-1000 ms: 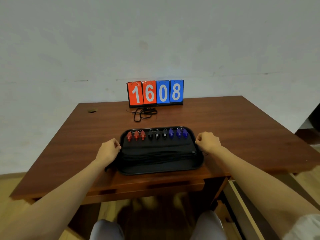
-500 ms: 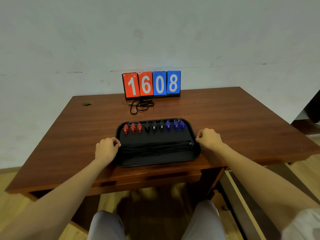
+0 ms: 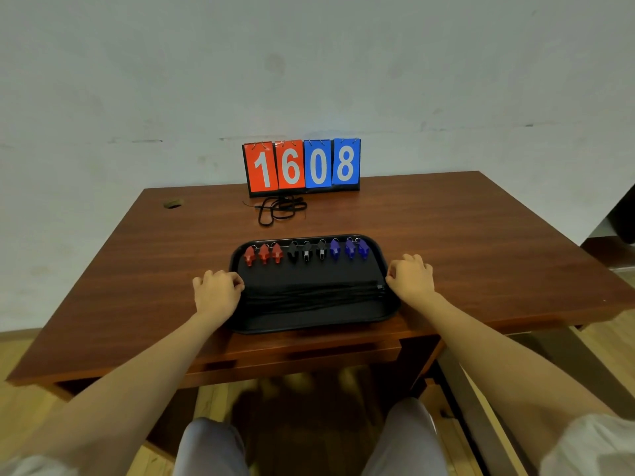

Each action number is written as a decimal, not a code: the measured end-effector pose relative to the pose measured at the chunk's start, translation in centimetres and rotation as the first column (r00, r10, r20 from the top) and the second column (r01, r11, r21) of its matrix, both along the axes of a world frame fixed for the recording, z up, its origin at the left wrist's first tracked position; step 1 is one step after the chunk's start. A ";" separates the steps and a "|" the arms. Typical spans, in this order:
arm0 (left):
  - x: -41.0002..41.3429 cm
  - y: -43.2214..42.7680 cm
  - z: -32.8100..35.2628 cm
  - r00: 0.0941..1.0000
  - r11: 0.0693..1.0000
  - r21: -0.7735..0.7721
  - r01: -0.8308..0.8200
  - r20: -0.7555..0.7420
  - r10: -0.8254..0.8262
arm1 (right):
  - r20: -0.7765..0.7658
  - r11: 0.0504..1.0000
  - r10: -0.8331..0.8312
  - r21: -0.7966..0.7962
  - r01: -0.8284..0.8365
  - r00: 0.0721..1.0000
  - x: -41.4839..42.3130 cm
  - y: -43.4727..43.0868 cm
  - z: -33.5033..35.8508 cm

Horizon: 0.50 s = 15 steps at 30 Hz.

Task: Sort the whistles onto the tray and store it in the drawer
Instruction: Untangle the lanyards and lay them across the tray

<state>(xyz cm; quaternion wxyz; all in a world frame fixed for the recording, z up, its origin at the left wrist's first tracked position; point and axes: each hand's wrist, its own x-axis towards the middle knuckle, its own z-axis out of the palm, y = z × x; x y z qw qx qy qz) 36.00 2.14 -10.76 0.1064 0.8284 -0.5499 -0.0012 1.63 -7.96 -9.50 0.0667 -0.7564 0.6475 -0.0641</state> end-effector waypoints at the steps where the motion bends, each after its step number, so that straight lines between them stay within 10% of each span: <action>1: -0.1 0.0 0.0 1.000 1.000 0.008 -0.003 0.004 0.003 | -0.015 1.000 0.012 -0.004 -0.012 1.000 0.0 0.0 0.0; 15: -1.7 -0.2 -1.0 0.988 0.989 0.003 0.149 0.040 -0.149 | 0.069 0.977 0.212 -0.026 -0.211 0.975 0.5 -0.1 -0.4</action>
